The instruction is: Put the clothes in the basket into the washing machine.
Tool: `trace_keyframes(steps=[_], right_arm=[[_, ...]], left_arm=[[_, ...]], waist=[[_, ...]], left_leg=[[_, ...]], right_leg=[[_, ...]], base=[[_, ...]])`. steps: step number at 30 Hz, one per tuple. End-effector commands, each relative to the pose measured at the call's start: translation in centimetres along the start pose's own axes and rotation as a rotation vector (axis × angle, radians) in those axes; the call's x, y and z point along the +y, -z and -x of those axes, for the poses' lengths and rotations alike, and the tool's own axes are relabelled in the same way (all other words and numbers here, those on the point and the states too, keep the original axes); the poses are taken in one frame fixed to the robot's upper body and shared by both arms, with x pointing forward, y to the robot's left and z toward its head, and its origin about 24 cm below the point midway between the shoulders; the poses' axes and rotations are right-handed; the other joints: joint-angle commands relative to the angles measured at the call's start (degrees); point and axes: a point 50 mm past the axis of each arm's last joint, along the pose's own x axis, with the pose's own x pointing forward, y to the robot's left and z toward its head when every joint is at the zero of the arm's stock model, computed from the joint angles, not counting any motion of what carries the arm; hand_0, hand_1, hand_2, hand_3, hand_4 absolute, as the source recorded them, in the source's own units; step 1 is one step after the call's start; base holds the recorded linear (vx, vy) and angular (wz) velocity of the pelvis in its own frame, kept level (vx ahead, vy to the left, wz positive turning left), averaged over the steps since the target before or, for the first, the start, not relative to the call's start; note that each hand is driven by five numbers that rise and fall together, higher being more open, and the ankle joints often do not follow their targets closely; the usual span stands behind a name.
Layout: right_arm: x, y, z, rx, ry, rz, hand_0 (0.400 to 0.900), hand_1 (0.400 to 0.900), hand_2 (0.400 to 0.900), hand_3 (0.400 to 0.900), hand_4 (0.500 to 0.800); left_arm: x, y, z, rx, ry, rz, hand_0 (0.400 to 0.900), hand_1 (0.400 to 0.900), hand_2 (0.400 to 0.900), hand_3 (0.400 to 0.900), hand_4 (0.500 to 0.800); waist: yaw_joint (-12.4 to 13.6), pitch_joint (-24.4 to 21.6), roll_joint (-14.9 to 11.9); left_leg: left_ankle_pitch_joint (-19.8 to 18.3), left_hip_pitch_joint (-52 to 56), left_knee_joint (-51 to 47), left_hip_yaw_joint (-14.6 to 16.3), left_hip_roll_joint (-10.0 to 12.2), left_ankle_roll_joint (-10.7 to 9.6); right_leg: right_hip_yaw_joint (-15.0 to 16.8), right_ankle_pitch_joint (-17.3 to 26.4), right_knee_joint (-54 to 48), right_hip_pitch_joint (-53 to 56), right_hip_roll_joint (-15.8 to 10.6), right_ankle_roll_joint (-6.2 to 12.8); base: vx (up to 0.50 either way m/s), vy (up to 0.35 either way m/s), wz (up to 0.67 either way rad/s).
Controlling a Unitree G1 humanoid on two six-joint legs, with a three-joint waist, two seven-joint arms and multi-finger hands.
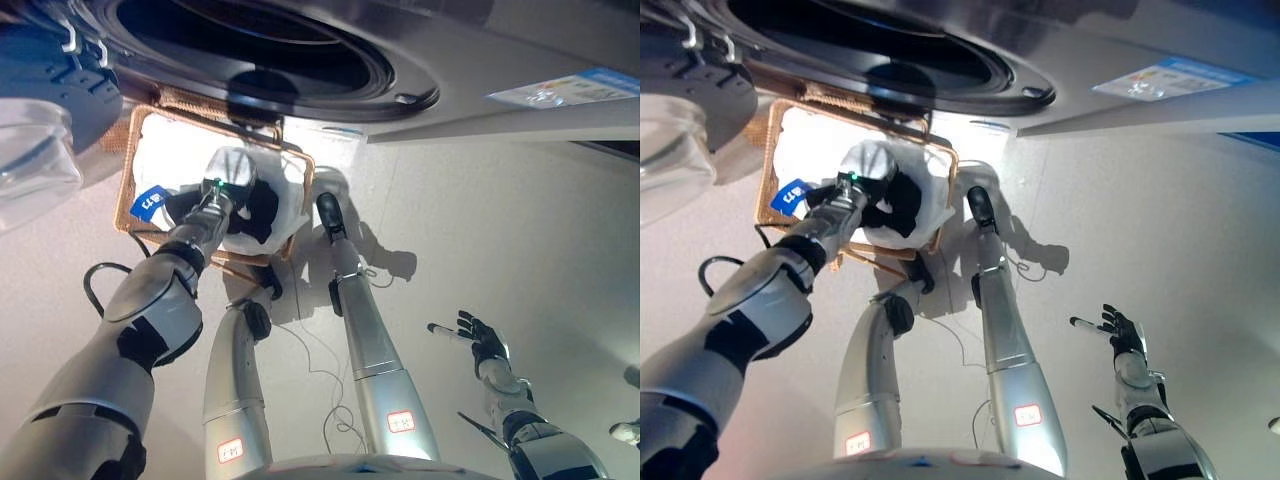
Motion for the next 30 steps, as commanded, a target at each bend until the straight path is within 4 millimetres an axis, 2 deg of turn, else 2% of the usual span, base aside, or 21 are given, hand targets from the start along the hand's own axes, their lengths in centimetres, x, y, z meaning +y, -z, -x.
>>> trace_keyframes(steps=[1,4,8,10,12,15,16,20,21,25,30], right_arm=[[-2.8,2.8,1.0,0.083,0.112,0.011,0.9,0.9,0.9,0.9,0.8],[-2.5,3.2,1.2,0.09,0.106,0.005,0.9,0.9,0.9,0.9,0.8],[-1.9,4.4,1.7,0.128,0.095,-0.007,0.9,0.9,0.9,0.9,0.8],[-1.5,4.7,1.8,0.141,0.089,-0.016,0.9,0.9,0.9,0.9,0.8],[-1.4,5.0,1.9,0.155,0.089,-0.028,0.9,0.9,0.9,0.9,0.8],[-1.0,5.0,1.8,0.167,0.079,-0.049,0.9,0.9,0.9,0.9,0.8],[-0.9,5.0,1.8,0.171,0.073,-0.054,0.9,0.9,0.9,0.9,0.8],[-0.4,4.0,1.2,0.172,0.062,-0.078,0.9,0.9,0.9,0.9,0.8],[-0.5,3.6,1.0,0.171,0.065,-0.087,0.9,0.9,0.9,0.9,0.8],[-0.3,2.3,0.3,0.175,0.072,-0.1,0.9,0.9,0.9,0.9,0.8],[1.2,-0.5,-0.6,0.141,0.069,-0.132,0.9,0.9,0.9,0.9,0.8]], left_arm=[[0.0,0.4,0.1,0.054,-0.049,0.113,0.4,0.4,0.4,0.4,0.5],[-0.7,1.3,0.6,0.157,-0.069,0.332,0.4,0.4,0.4,0.4,0.5],[-1.8,1.6,1.1,0.253,-0.107,0.642,0.4,0.4,0.4,0.4,0.5],[-2.1,1.7,1.3,0.321,-0.15,0.905,0.4,0.4,0.4,0.4,0.5],[-2.8,1.5,1.6,0.362,-0.171,1.094,0.4,0.4,0.4,0.4,0.5],[-3.5,0.9,1.9,0.456,-0.264,1.569,0.4,0.4,0.4,0.4,0.5],[-4.1,0.4,2.1,0.475,-0.265,1.741,0.4,0.4,0.4,0.4,0.5],[-4.9,-2.1,2.2,0.472,-0.249,2.043,0.4,0.4,0.4,0.4,0.5],[-5.1,-2.7,2.3,0.49,-0.249,2.125,0.4,0.4,0.4,0.4,0.5],[-3.9,-7.4,1.8,0.402,-0.199,2.423,0.4,0.4,0.4,0.4,0.5],[-1.2,-12.1,1.5,0.292,-0.149,2.578,0.4,0.4,0.4,0.4,0.5]], waist=[[-0.42,0.89,-0.52],[-0.17,0.97,-0.43],[0.21,0.74,-0.14],[0.8,0.32,0.11],[1.14,0.13,0.32],[2.31,-0.32,0.78],[2.78,-0.62,1.02],[3.99,-1.3,1.45],[4.03,-1.27,1.2],[5.24,-2.19,1.91],[6.22,-2.41,2.21]], left_leg=[[2.49,6.81,-11.23,-2.9,-2.95,0.36],[4.18,11.11,-14.87,-3.22,-3.3,-0.54],[6.19,16.75,-19.38,-3.8,-3.96,-1.39],[7.24,19.73,-21.7,-4.09,-4.25,-1.81],[8.12,22.46,-23.79,-4.44,-4.61,-2.18],[9.26,26.09,-26.78,-5.03,-4.98,-2.81],[9.69,27.23,-27.68,-5.32,-5.02,-3.05],[10.85,30.41,-29.96,-5.88,-5.13,-3.61],[12.64,30.42,-30.39,-5.32,-5.23,-3.52],[13.19,33.23,-32.11,-5.93,-5.29,-3.76],[14.19,35.62,-33.93,-6.32,-5.28,-4.05]], right_leg=[[-4.87,-0.83,-5.12,7.97,0.22,-3.34],[-5.09,0.07,-7.96,12.54,-0.22,-3.18],[-5.39,0.95,-11.49,18.64,-0.6,-2.96],[-5.45,1.31,-12.98,21.69,-0.7,-2.88],[-5.63,1.54,-14.23,24.23,-0.89,-2.85],[-5.87,1.58,-16.24,28.01,-0.89,-2.82],[-6.17,1.54,-16.81,29.27,-0.94,-2.8],[-6.95,1.4,-18.28,32.47,-0.85,-2.87],[-7.31,2.54,-18.25,32.42,-1.09,-3.19],[-7.89,1.83,-18.53,35.14,-0.71,-3.35],[-8.44,1.55,-19.27,37.31,-0.43,-3.48]], base=[[0.04,-0.066,0.12],[0.04,-0.07,0.13],[0.06,-0.08,0.07],[0.05,-0.095,0.07],[0.05,-0.091,0.09],[0.06,-0.096,0.1],[0.06,-0.1,0.13],[0.01,-0.096,0.12],[-0.05,-0.108,0.16],[0.03,-0.073,0.09],[0.03,-0.056,0.03]])
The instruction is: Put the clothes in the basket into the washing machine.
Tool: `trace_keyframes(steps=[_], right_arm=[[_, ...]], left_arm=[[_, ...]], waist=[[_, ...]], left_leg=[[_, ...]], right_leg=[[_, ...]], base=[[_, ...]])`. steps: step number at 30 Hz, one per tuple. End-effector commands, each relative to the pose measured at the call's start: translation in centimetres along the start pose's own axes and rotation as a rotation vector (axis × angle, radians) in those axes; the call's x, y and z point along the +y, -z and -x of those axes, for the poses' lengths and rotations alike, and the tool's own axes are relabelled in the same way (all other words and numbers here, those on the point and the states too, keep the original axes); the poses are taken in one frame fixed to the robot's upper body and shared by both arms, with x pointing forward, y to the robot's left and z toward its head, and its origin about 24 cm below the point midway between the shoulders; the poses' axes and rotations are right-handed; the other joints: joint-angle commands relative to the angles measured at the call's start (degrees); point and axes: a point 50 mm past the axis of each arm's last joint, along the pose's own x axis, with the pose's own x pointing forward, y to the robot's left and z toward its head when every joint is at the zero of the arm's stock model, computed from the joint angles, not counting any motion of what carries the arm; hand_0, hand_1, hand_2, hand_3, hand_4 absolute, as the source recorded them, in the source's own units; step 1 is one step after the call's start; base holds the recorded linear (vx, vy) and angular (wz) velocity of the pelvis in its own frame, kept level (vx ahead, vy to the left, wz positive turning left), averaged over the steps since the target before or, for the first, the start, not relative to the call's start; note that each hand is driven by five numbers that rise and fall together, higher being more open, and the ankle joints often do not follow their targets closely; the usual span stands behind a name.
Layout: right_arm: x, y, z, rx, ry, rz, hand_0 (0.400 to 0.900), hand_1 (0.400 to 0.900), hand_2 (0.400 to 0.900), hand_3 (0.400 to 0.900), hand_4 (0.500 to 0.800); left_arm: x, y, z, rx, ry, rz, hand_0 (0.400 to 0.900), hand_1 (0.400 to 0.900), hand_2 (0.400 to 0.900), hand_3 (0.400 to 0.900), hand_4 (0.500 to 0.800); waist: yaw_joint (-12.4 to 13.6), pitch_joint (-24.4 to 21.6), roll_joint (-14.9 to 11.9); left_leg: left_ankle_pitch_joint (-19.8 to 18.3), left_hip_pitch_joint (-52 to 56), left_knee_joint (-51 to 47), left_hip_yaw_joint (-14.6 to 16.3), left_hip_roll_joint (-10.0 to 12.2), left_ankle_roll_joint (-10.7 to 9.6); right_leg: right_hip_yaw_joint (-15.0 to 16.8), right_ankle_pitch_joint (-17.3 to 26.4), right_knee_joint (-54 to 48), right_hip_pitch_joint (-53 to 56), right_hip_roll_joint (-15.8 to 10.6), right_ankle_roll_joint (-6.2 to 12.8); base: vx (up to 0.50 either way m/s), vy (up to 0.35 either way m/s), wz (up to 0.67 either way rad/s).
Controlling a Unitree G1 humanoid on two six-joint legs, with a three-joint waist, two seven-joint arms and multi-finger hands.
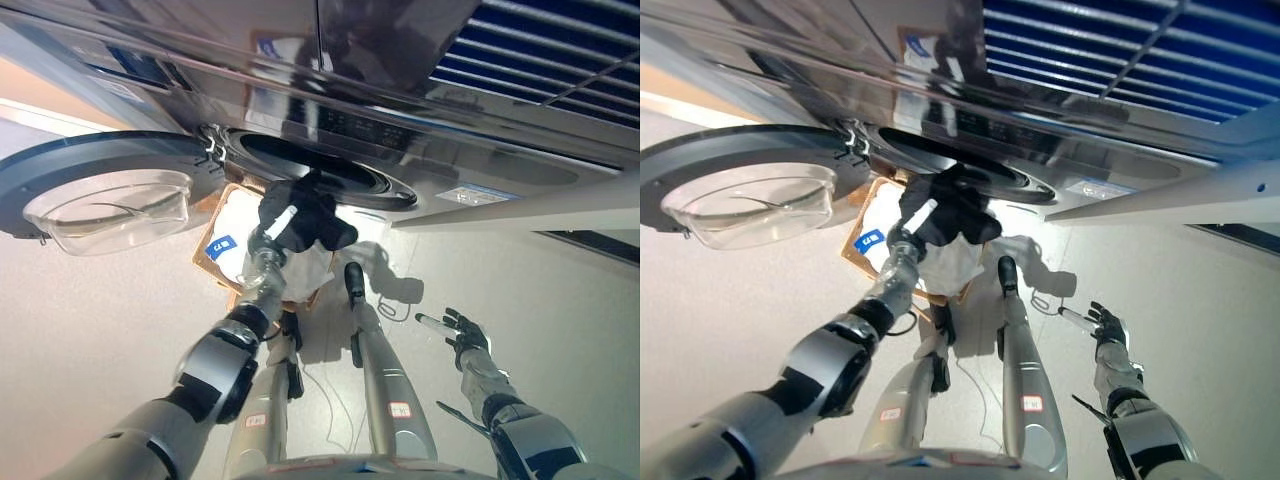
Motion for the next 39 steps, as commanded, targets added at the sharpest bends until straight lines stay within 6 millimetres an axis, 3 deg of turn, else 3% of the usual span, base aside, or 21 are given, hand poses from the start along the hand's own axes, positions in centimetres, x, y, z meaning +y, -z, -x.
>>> trace_keyframes(steps=[1,6,7,8,10,11,12,13,15,17,18,20,23,24,26,28,29,32,34,39], right_arm=[[-2.2,0.5,-0.1,0.058,0.117,-0.009,0.9,0.9,0.9,0.9,0.8],[0.8,-1.4,-0.4,0.022,0.102,-0.047,0.9,0.9,0.9,0.9,0.8],[0.8,-1.5,-0.4,0.02,0.102,-0.048,0.9,0.9,0.9,0.9,0.8],[1.9,-2.4,-0.4,-0.004,0.106,-0.078,0.9,0.9,0.9,0.9,0.8],[2.6,-3.2,-0.4,-0.029,0.098,-0.086,0.9,0.9,0.9,0.9,0.8],[3.8,-4.1,-0.3,-0.062,0.084,-0.104,0.9,0.9,0.9,0.9,0.8],[4.6,-4.8,-0.3,-0.087,0.068,-0.111,0.9,0.9,0.9,0.9,0.8],[4.8,-5.1,-0.3,-0.093,0.065,-0.11,0.9,0.9,0.9,0.9,0.8],[5.5,-6.4,-0.2,-0.133,0.049,-0.132,0.9,0.9,0.9,0.9,0.8],[6.1,-5.1,0.3,-0.15,0.013,-0.125,0.9,0.9,0.9,0.9,0.8],[6.2,-5.1,0.3,-0.151,0.012,-0.124,0.9,0.9,0.9,0.9,0.8],[4.9,-3.1,0.5,-0.139,0.021,-0.123,0.9,0.9,0.9,0.9,0.8],[3.7,-1.6,0.6,-0.113,0.037,-0.116,0.9,0.9,0.9,0.9,0.8],[3.0,-1.3,0.6,-0.11,0.047,-0.116,0.9,0.9,0.9,0.9,0.8],[2.5,-0.4,0.6,-0.085,0.045,-0.113,0.9,0.9,0.9,0.9,0.8],[1.4,-0.7,0.3,-0.084,0.064,-0.114,0.9,0.9,0.9,0.9,0.8],[1.4,-0.4,0.4,-0.08,0.064,-0.119,0.9,0.9,0.9,0.9,0.8],[0.7,-0.3,0.3,-0.062,0.064,-0.116,0.9,0.9,0.9,0.9,0.8],[0.1,0.0,0.2,-0.041,0.072,-0.113,0.9,0.9,0.9,0.9,0.8],[-1.6,1.9,0.5,0.012,0.099,-0.103,0.9,0.9,0.9,0.9,0.8]], left_arm=[[-5.1,-2.3,0.4,-0.13,0.126,0.169,0.4,0.4,0.4,0.4,0.5],[-10.0,-2.5,1.3,-0.125,0.17,0.115,0.4,0.4,0.4,0.4,0.5],[-10.1,-2.7,1.3,-0.127,0.17,0.116,0.4,0.4,0.4,0.4,0.5],[-11.8,-3.6,1.6,-0.157,0.181,0.081,0.4,0.4,0.4,0.4,0.5],[-12.6,-4.8,1.5,-0.183,0.179,0.062,0.4,0.4,0.4,0.4,0.5],[-13.4,-7.3,1.4,-0.253,0.146,-0.001,0.4,0.4,0.4,0.4,0.5],[-13.4,-8.7,1.1,-0.278,0.11,-0.026,0.4,0.4,0.4,0.4,0.5],[-13.5,-9.1,1.1,-0.284,0.11,-0.025,0.4,0.4,0.4,0.4,0.5],[-13.7,-13.1,1.0,-0.37,0.059,-0.052,0.4,0.4,0.4,0.4,0.5],[-13.1,-17.7,1.2,-0.499,-0.011,-0.099,0.4,0.4,0.4,0.4,0.5],[-13.1,-17.7,1.2,-0.5,-0.013,-0.099,0.4,0.4,0.4,0.4,0.5],[-12.8,-20.9,1.8,-0.585,-0.051,-0.068,0.4,0.4,0.4,0.4,0.5],[-12.8,-21.1,1.9,-0.583,-0.024,0.009,0.4,0.4,0.4,0.4,0.5],[-13.1,-20.9,2.0,-0.569,0.013,0.084,0.4,0.4,0.4,0.4,0.5],[-13.7,-19.9,2.0,-0.547,0.108,0.16,0.4,0.4,0.4,0.4,0.5],[-14.3,-18.4,2.1,-0.488,0.162,0.306,0.422,0.422,0.422,0.422,0.513],[-14.8,-17.4,2.2,-0.472,0.199,0.307,0.469,0.469,0.469,0.469,0.541],[-15.1,-14.9,2.1,-0.399,0.264,0.362,0.9,0.9,0.9,0.9,0.8],[-14.8,-13.2,1.9,-0.346,0.288,0.42,0.9,0.9,0.9,0.9,0.8],[-13.9,-11.4,1.8,-0.332,0.334,0.461,0.9,0.9,0.9,0.9,0.8]], waist=[[-0.7,-1.24,2.17],[-1.06,-2.69,2.08],[-1.07,-2.57,2.11],[-1.79,-2.69,1.73],[-1.93,-3.12,1.91],[-2.73,-3.07,1.34],[-2.8,-3.66,1.39],[-2.97,-3.44,1.33],[-4.02,-3.24,0.63],[-5.65,-3.26,-0.52],[-5.69,-3.36,-0.55],[-6.67,-3.61,-1.39],[-6.76,-4.41,-0.95],[-6.92,-4.22,-1.05],[-6.75,-4.46,-0.7],[-6.38,-4.89,-0.43],[-6.45,-4.94,-0.37],[-6.09,-5.71,-0.32],[-5.93,-6.34,-0.26],[-5.68,-7.44,-0.05]], left_leg=[[-1.06,-1.49,1.35,-1.12,-0.93,0.26],[-1.77,0.54,-1.12,-1.54,-0.01,-0.21],[-1.73,0.58,-1.2,-1.51,-0.01,-0.22],[-0.17,0.34,-1.56,-0.66,0.34,-0.2],[-1.32,1.21,-2.41,-1.2,0.55,-0.41],[0.2,0.69,-2.79,-0.09,0.8,-0.34],[-1.03,1.36,-3.53,-0.65,1.01,-0.5],[-0.8,1.23,-3.64,-0.54,0.97,-0.52],[1.0,0.47,-4.26,0.65,1.41,-0.65],[1.24,0.01,-4.65,1.32,2.27,-0.88],[1.24,-0.09,-4.61,1.39,2.27,-0.89],[1.29,-0.68,-4.32,1.46,2.92,-1.11],[0.27,-0.38,-4.52,0.11,3.26,-1.5],[1.64,-0.94,-4.37,0.68,3.25,-1.49],[2.05,-0.83,-4.68,0.31,3.25,-1.74],[2.47,-0.55,-5.05,-0.1,3.19,-2.1],[2.55,-0.31,-5.28,-0.25,3.19,-2.21],[2.64,0.64,-6.26,-0.24,3.06,-2.33],[2.65,1.27,-6.91,-0.35,3.1,-2.4],[2.57,2.48,-7.4,-0.56,3.18,-2.56]], right_leg=[[-0.56,-1.87,-3.26,7.26,2.2,0.35],[-0.16,-3.64,-3.46,8.13,3.14,0.53],[-0.14,-3.66,-3.43,8.12,3.14,0.52],[-0.41,-2.74,-3.02,7.38,3.2,0.19],[0.04,-4.06,-2.96,7.76,3.56,0.47],[-0.28,-2.93,-2.64,6.77,3.62,0.17],[0.11,-4.14,-2.81,7.12,3.92,0.51],[0.21,-3.99,-2.82,6.92,3.89,0.5],[0.0,-2.7,-2.81,5.62,4.04,0.22],[0.33,-2.7,-2.88,4.57,4.53,0.22],[0.4,-2.7,-2.84,4.44,4.53,0.21],[0.56,-2.98,-2.48,3.41,4.92,0.07],[0.92,-4.65,-2.22,3.37,5.24,0.16],[0.49,-3.69,-1.95,2.6,5.08,-0.22],[0.38,-4.04,-1.84,2.47,5.25,-0.35],[0.18,-4.19,-1.65,2.45,5.34,-0.5],[0.16,-4.33,-1.56,2.54,5.44,-0.56],[-0.06,-4.37,-1.97,3.2,5.61,-0.46],[-0.2,-4.27,-2.45,3.61,5.64,-0.38],[-0.43,-4.26,-2.72,4.35,5.76,-0.41]], base=[[0.03,-0.057,-0.02],[0.11,-0.025,-0.15],[-0.05,-0.028,-0.11],[0.06,0.004,-0.17],[0.05,0.009,-0.21],[0.03,0.018,-0.27],[0.03,0.017,-0.27],[0.02,0.004,-0.2],[-0.07,-0.027,-0.19],[0.04,-0.008,-0.3],[0.04,-0.009,-0.28],[0.05,-0.039,-0.11],[0.09,-0.033,0.06],[0.04,-0.014,0.07],[0.0,-0.037,0.12],[0.05,-0.029,0.11],[0.05,-0.023,0.07],[0.04,-0.018,-0.01],[0.04,-0.022,-0.02],[0.01,-0.004,0.0]])
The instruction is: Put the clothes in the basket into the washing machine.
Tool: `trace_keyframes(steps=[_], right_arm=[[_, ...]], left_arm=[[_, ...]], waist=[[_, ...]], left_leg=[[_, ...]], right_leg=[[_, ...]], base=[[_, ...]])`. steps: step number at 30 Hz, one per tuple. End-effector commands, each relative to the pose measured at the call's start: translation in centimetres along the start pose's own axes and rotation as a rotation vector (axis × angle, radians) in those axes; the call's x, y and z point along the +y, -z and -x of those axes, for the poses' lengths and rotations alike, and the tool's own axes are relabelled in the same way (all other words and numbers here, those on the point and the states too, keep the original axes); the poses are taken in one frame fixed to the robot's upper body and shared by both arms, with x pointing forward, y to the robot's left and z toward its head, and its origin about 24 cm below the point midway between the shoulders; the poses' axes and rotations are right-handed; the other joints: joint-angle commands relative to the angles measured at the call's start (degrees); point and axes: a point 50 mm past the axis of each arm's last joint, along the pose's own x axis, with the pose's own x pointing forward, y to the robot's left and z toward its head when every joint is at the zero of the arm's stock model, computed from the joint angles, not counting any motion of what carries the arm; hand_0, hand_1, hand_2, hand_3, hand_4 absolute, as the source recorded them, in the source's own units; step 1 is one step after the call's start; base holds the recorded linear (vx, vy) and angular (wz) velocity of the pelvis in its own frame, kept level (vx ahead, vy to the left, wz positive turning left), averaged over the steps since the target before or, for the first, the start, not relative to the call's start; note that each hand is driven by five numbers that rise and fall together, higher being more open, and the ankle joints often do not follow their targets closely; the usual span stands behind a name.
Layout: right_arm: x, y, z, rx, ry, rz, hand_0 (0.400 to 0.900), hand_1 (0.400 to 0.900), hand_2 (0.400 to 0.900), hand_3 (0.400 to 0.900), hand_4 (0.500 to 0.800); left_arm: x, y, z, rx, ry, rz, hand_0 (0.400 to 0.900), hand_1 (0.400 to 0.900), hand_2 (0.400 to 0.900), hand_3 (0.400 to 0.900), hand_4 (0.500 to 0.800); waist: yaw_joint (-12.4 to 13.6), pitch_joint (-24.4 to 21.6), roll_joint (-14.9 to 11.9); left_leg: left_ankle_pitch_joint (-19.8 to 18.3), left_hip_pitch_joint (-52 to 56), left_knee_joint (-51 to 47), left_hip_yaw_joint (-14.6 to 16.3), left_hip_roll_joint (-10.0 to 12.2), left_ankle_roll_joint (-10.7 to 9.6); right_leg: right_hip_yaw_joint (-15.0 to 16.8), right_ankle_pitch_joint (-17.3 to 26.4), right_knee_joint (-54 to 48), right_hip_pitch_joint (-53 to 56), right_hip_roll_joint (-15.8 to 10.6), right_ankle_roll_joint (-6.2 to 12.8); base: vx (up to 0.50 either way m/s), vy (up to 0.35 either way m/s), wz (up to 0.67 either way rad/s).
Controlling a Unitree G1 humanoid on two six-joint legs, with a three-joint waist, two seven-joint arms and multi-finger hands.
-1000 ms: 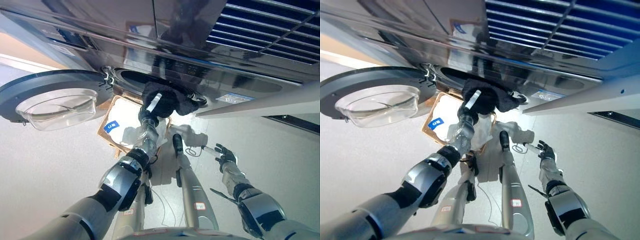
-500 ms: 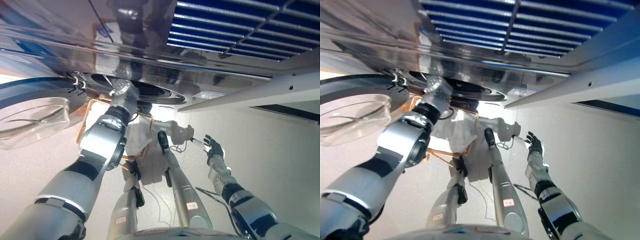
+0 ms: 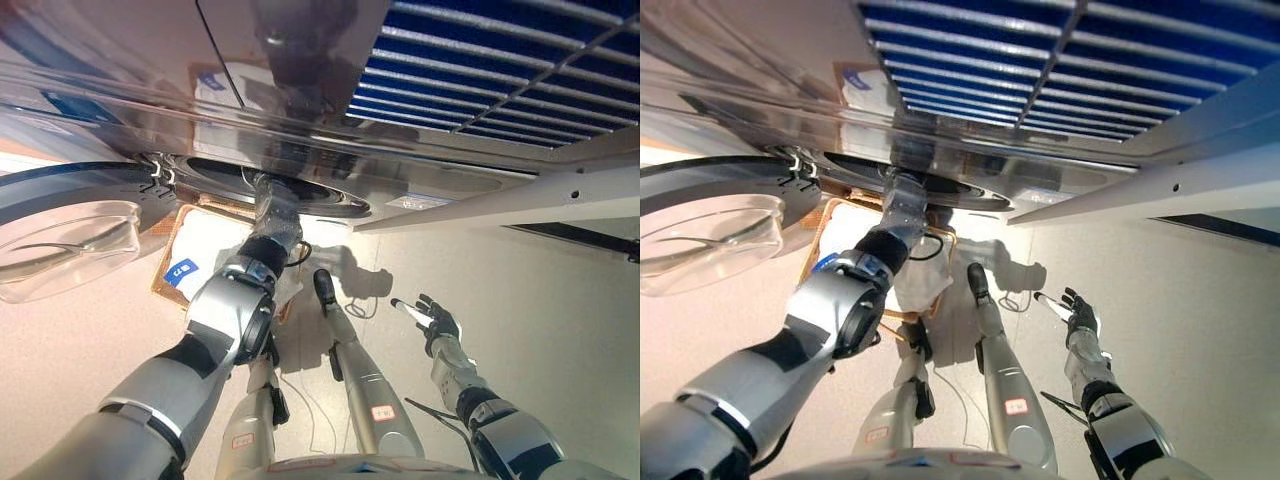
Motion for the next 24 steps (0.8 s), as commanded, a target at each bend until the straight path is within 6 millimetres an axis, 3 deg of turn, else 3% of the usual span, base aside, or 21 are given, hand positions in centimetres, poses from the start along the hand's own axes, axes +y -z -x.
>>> trace_keyframes(steps=[1,6,7,8,9,11,12,14,16,20,24], right_arm=[[-5.8,1.6,0.4,0.061,0.169,0.018,0.9,0.9,0.9,0.9,0.8],[-6.0,2.0,0.5,0.075,0.171,0.037,0.9,0.9,0.9,0.9,0.8],[-5.8,2.0,0.5,0.074,0.166,0.04,0.9,0.9,0.9,0.9,0.8],[-5.4,1.7,0.3,0.075,0.16,0.048,0.9,0.9,0.9,0.9,0.8],[-5.2,1.3,0.2,0.066,0.16,0.05,0.9,0.9,0.9,0.9,0.8],[-4.5,0.4,-0.2,0.047,0.149,0.051,0.9,0.9,0.9,0.9,0.8],[-4.1,-0.3,-0.4,0.038,0.148,0.051,0.9,0.9,0.9,0.9,0.8],[-3.5,-1.1,-0.7,0.02,0.144,0.047,0.9,0.9,0.9,0.9,0.8],[-3.5,-2.2,-1.0,0.009,0.153,0.039,0.9,0.9,0.9,0.9,0.8],[-4.2,-3.1,-1.2,0.006,0.162,0.038,0.9,0.9,0.9,0.9,0.8],[-5.2,-1.4,-0.8,0.049,0.159,0.048,0.9,0.9,0.9,0.9,0.8]], left_arm=[[-5.1,0.6,1.1,-0.027,0.215,0.067,0.9,0.9,0.9,0.9,0.8],[-1.3,1.1,0.4,0.001,0.118,-0.109,0.9,0.9,0.9,0.9,0.8],[-0.2,1.1,0.2,0.011,0.09,-0.175,0.9,0.9,0.9,0.9,0.8],[2.3,0.7,-0.2,0.029,0.006,-0.303,0.9,0.9,0.9,0.9,0.8],[2.6,0.7,-0.2,0.031,0.004,-0.315,0.9,0.9,0.9,0.9,0.8],[6.3,0.6,-0.3,0.082,-0.1,-0.527,0.9,0.9,0.9,0.9,0.8],[7.5,0.5,-0.2,0.1,-0.131,-0.52,0.9,0.9,0.9,0.9,0.8],[9.9,0.5,0.2,0.13,-0.152,-0.729,0.9,0.9,0.9,0.9,0.8],[13.9,-0.1,1.0,0.182,-0.249,-0.755,0.9,0.9,0.9,0.9,0.8],[19.9,-0.7,3.1,0.272,-0.364,-0.838,0.9,0.9,0.9,0.9,0.8],[25.1,0.0,6.5,0.396,-0.393,-0.946,0.9,0.9,0.9,0.9,0.8]], waist=[[-0.47,-3.15,3.49],[0.07,-3.91,3.95],[0.12,-3.95,4.03],[0.37,-4.1,4.2],[0.51,-4.12,4.32],[0.91,-4.26,4.46],[1.25,-4.34,4.53],[1.54,-4.37,4.44],[2.08,-4.66,4.29],[3.35,-5.75,3.44],[4.68,-7.19,2.6]], left_leg=[[-0.81,0.68,1.89,-3.68,1.59,-0.97],[-1.15,1.64,2.15,-3.68,1.52,-1.0],[-1.21,1.79,2.17,-3.78,1.5,-0.96],[-1.27,2.14,2.2,-3.9,1.57,-0.99],[-1.36,2.4,2.15,-4.05,1.57,-0.96],[-1.37,2.84,2.29,-4.1,1.55,-0.92],[-1.43,3.17,2.31,-4.26,1.49,-0.88],[-1.44,3.86,2.48,-4.56,1.51,-0.78],[-1.5,4.64,2.42,-4.84,1.56,-0.75],[-1.7,6.6,2.3,-5.83,1.36,-0.66],[-1.56,9.52,1.6,-6.92,1.2,-0.74]], right_leg=[[-3.22,-7.65,3.38,5.74,2.68,0.52],[-3.72,-7.8,3.49,6.76,2.43,0.44],[-3.82,-7.83,3.5,6.98,2.37,0.44],[-3.98,-7.92,3.51,7.33,2.23,0.42],[-4.13,-7.99,3.5,7.58,2.17,0.45],[-4.43,-7.99,3.53,8.22,2.08,0.44],[-4.69,-8.08,3.48,8.73,1.94,0.5],[-5.06,-8.12,3.42,9.62,1.87,0.56],[-5.65,-8.19,3.18,10.75,1.67,0.6],[-6.76,-8.41,2.67,13.62,1.44,0.71],[-7.78,-8.48,1.79,17.02,1.18,0.86]], base=[[0.02,-0.01,0.03],[0.0,-0.01,0.06],[-0.01,-0.007,0.09],[-0.01,-0.003,0.1],[-0.01,-0.006,0.12],[-0.01,0.002,0.1],[-0.02,0.002,0.11],[-0.01,-0.004,0.13],[0.0,-0.005,0.15],[0.01,-0.011,0.18],[0.02,-0.012,0.2]])
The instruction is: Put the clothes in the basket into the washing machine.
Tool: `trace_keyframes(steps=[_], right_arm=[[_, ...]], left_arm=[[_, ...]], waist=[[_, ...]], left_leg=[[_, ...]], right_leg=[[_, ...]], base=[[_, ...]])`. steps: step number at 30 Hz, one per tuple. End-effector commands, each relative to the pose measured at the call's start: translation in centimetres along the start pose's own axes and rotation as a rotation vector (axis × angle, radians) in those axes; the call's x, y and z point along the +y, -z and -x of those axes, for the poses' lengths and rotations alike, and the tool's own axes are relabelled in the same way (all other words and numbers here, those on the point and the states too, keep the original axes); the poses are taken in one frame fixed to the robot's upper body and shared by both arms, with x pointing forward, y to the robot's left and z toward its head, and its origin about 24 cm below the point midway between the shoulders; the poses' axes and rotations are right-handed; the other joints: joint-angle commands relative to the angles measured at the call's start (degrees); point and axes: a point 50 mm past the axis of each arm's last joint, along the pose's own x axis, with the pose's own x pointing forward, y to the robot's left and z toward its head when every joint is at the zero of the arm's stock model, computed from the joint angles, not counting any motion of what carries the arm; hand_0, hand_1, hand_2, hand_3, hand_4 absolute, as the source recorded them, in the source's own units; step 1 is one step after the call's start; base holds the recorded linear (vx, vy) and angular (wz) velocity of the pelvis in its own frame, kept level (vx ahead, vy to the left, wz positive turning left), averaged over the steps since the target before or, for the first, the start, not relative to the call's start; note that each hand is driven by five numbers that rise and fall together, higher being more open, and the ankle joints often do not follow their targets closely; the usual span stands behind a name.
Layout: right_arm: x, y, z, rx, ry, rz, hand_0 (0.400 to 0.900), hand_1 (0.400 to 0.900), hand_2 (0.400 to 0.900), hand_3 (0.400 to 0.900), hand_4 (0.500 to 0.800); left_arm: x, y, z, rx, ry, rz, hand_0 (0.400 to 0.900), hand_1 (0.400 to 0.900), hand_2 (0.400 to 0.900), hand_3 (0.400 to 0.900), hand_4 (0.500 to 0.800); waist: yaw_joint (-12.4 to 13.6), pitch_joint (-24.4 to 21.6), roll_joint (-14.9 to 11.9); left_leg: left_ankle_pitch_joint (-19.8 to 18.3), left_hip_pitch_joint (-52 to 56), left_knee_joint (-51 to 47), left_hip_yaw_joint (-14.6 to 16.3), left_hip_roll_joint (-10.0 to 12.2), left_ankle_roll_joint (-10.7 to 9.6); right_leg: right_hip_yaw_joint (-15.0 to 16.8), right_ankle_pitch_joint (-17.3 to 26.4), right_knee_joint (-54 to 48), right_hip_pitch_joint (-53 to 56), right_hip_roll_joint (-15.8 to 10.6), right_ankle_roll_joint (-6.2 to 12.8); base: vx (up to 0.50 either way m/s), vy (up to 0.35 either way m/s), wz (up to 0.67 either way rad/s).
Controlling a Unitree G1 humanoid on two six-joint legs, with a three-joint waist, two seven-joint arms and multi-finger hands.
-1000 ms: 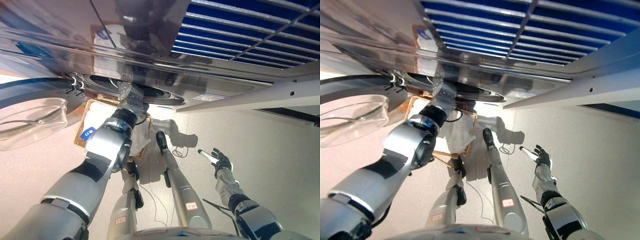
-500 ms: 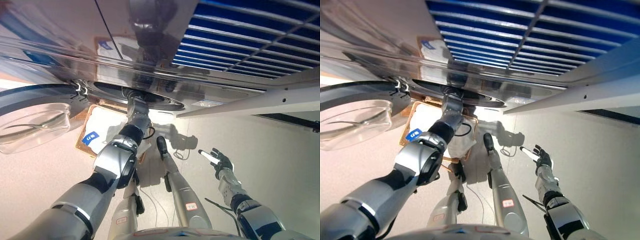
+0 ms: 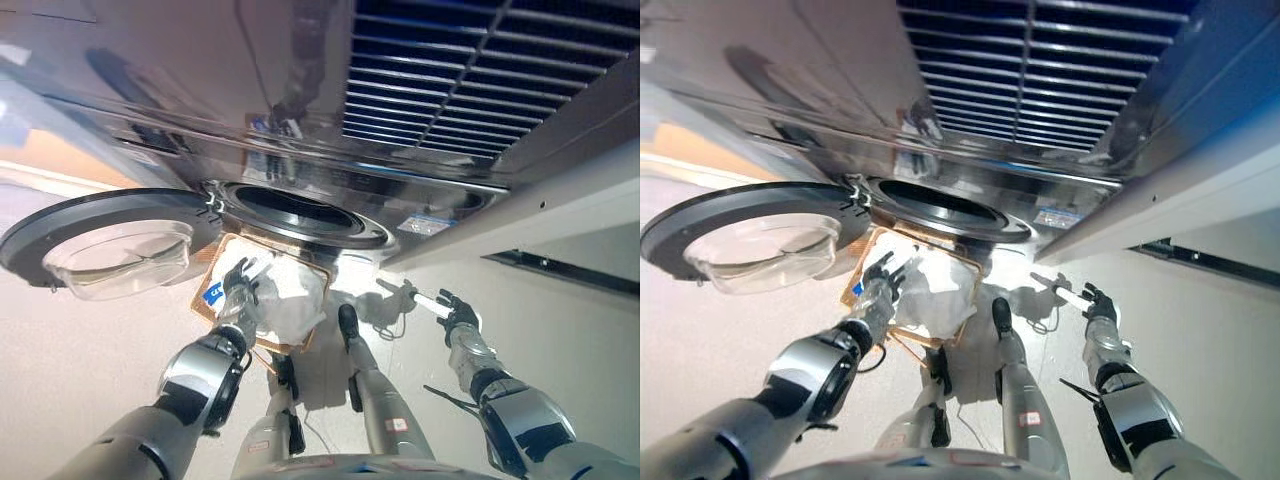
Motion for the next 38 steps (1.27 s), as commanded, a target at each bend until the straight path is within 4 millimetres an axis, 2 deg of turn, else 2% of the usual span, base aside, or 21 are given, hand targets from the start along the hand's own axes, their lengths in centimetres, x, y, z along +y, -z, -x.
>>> trace_keyframes(steps=[1,2,4,7,9,10,12,13,14,15,19,25,28,38], right_arm=[[-2.6,2.4,0.4,0.061,0.057,0.022,0.9,0.9,0.9,0.9,0.8],[-2.9,3.0,0.5,0.075,0.055,0.031,0.9,0.9,0.9,0.9,0.8],[-3.2,4.7,1.1,0.1,0.036,0.037,0.9,0.9,0.9,0.9,0.8],[-3.7,7.0,1.9,0.151,0.006,0.05,0.9,0.9,0.9,0.9,0.8],[-4.0,7.9,2.3,0.172,-0.003,0.062,0.9,0.9,0.9,0.9,0.8],[-4.1,8.8,2.8,0.193,-0.018,0.072,0.9,0.9,0.9,0.9,0.8],[-5.1,10.5,3.6,0.242,-0.009,0.071,0.9,0.9,0.9,0.9,0.8],[-5.5,12.2,4.5,0.279,-0.018,0.077,0.9,0.9,0.9,0.9,0.8],[-5.5,13.0,5.0,0.296,-0.025,0.077,0.9,0.9,0.9,0.9,0.8],[-5.5,13.1,5.1,0.297,-0.025,0.077,0.9,0.9,0.9,0.9,0.8],[-5.9,15.4,6.5,0.371,-0.06,0.151,0.9,0.9,0.9,0.9,0.8],[-6.4,18.8,9.0,0.508,-0.207,0.464,0.9,0.9,0.9,0.9,0.8],[-5.9,18.8,9.0,0.51,-0.265,0.537,0.9,0.9,0.9,0.9,0.8],[-3.8,18.9,9.0,0.491,-0.362,0.639,0.9,0.9,0.9,0.9,0.8]], left_arm=[[2.3,1.0,0.0,-0.009,-0.004,-0.218,0.9,0.9,0.9,0.9,0.8],[2.5,1.7,0.2,-0.016,0.015,-0.319,0.9,0.9,0.9,0.9,0.8],[3.9,4.2,0.8,0.035,0.05,-0.392,0.9,0.9,0.9,0.9,0.8],[7.9,7.9,2.2,0.141,-0.014,-0.395,0.9,0.9,0.9,0.9,0.8],[9.1,9.3,2.9,0.184,-0.021,-0.393,0.9,0.9,0.9,0.9,0.8],[10.4,10.3,3.5,0.211,-0.034,-0.391,0.9,0.9,0.9,0.9,0.8],[12.3,11.0,4.3,0.212,-0.082,-0.338,0.9,0.9,0.9,0.9,0.8],[13.3,10.9,4.8,0.148,-0.104,-0.319,0.9,0.9,0.9,0.9,0.8],[13.6,11.3,5.1,0.147,-0.106,-0.314,0.9,0.9,0.9,0.9,0.8],[13.6,11.3,5.1,0.147,-0.106,-0.314,0.9,0.9,0.9,0.9,0.8],[15.0,13.5,6.6,0.246,-0.091,-0.307,0.9,0.9,0.9,0.9,0.8],[15.2,15.9,8.3,0.361,0.105,-0.561,0.9,0.9,0.9,0.9,0.8],[15.6,16.7,8.8,0.435,0.131,-0.618,0.9,0.9,0.9,0.9,0.8],[16.1,16.3,8.6,0.443,0.121,-0.657,0.9,0.9,0.9,0.9,0.8]], waist=[[0.38,-3.06,-2.48],[0.68,-3.48,-2.74],[1.35,-4.08,-3.14],[3.0,-5.17,-3.93],[3.78,-6.16,-4.34],[4.4,-6.6,-4.58],[5.5,-7.48,-5.04],[6.73,-8.1,-5.82],[7.01,-8.39,-6.02],[6.99,-8.34,-6.02],[7.86,-9.81,-6.37],[8.05,-10.54,-6.43],[8.34,-10.92,-6.79],[9.74,-11.91,-8.31]], left_leg=[[-1.91,2.72,1.64,-1.48,-0.12,-0.08],[-1.6,3.22,1.51,-1.76,-0.25,-0.04],[-1.6,4.57,1.55,-1.99,-0.42,0.01],[-1.59,6.64,1.67,-2.78,-0.66,0.1],[-1.61,7.91,1.42,-3.21,-0.7,0.13],[-1.6,8.79,1.29,-3.31,-0.69,0.1],[-1.58,10.52,0.96,-3.98,-0.75,0.11],[-1.69,12.27,0.78,-4.91,-0.84,0.23],[-1.77,13.09,0.63,-5.18,-0.88,0.24],[-1.77,13.21,0.61,-5.21,-0.88,0.24],[-2.11,15.78,-0.04,-5.85,-0.98,0.18],[-2.96,18.13,-0.07,-6.58,-1.59,0.84],[-3.27,19.19,-0.07,-6.99,-1.93,1.28],[-4.28,21.05,-0.07,-8.27,-2.74,2.21]], right_leg=[[-2.06,-7.46,3.16,7.8,1.34,1.72],[-2.34,-7.12,2.79,8.58,1.09,1.83],[-3.01,-7.12,2.26,10.34,0.89,2.08],[-4.22,-7.14,1.38,13.39,0.29,2.49],[-4.99,-7.43,0.85,15.15,-0.01,2.68],[-5.29,-7.55,0.42,16.34,-0.19,2.82],[-6.16,-8.04,0.08,18.53,-0.38,2.94],[-7.05,-8.7,-0.06,20.82,-0.58,3.01],[-7.44,-8.92,-0.14,21.77,-0.59,3.0],[-7.47,-8.92,-0.18,21.91,-0.59,3.0],[-8.6,-9.03,-1.21,25.1,-0.89,3.59],[-9.57,-9.43,-0.36,28.01,-1.5,4.04],[-9.83,-9.77,0.43,29.0,-1.89,4.31],[-10.16,-10.04,0.93,31.39,-2.84,4.79]], base=[[-0.02,0.0,0.2],[-0.03,0.005,0.19],[-0.04,0.014,0.21],[-0.04,0.01,0.3],[-0.01,-0.008,0.27],[-0.01,0.009,0.27],[0.0,-0.001,0.45],[-0.02,0.005,0.49],[-0.02,0.006,0.36],[-0.04,0.029,0.21],[-0.04,0.05,0.22],[-0.06,0.078,0.16],[-0.03,0.08,0.11],[-0.01,0.046,0.11]])
